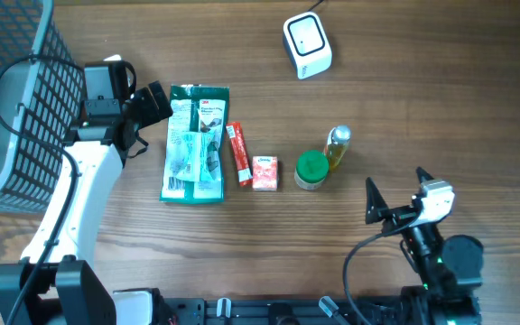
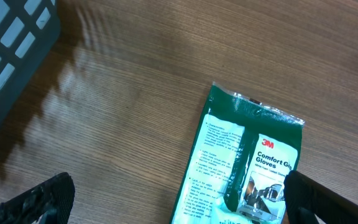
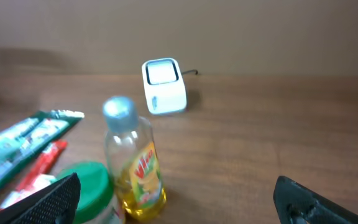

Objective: Scan the item barcode
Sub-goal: 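Move the right gripper over the Vim bottle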

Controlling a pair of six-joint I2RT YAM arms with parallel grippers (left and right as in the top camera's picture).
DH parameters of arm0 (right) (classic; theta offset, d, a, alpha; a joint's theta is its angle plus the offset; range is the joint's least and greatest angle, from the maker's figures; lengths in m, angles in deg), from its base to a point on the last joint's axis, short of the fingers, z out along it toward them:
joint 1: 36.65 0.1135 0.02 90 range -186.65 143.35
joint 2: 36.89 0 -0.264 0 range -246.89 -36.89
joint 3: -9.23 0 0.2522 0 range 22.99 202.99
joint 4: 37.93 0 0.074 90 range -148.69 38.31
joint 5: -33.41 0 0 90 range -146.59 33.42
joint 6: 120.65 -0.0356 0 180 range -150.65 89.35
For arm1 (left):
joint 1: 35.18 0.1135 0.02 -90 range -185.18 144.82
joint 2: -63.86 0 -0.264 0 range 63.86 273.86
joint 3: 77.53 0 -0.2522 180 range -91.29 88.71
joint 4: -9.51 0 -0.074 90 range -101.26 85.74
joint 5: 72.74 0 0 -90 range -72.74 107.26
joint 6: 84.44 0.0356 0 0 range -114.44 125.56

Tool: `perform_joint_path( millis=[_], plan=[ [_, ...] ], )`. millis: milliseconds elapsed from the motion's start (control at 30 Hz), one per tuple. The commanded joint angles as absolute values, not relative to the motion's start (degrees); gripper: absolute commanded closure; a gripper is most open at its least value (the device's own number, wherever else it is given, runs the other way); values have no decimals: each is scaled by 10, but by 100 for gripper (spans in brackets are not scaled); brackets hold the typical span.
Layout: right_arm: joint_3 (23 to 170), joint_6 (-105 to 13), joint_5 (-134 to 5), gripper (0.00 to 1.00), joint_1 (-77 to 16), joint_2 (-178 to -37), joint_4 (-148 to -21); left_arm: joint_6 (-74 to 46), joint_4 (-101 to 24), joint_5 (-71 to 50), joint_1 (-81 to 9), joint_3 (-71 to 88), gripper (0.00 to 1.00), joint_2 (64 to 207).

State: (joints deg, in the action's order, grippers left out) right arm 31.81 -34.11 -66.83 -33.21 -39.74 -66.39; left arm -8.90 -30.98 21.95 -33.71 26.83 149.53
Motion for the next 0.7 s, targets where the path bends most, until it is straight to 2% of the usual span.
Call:
perform_joint_path(
  millis=[0, 133, 400, 600, 633, 667],
  plan=[
    [430, -354, -665, 1, -331, -452, -700, -82, -308, 225, -335, 264, 0, 1494],
    [583, -384, -667, 0, -331, -577, -777, -82, -308, 225, -335, 264, 0, 1494],
    [960, -402, -690, 0, -331, -940, -1126, -82, -308, 225, -335, 264, 0, 1494],
    [995, -418, -824, 0, -331, -1090, -1136, -82, -308, 225, -335, 264, 0, 1494],
    [994, -453, -830, 1, -331, -1112, -1143, -82, -308, 225, -335, 264, 0, 1494],
    [994, -476, -828, 5, -330, -1127, -1146, -82, -308, 225, -335, 264, 0, 1494]
  ],
)
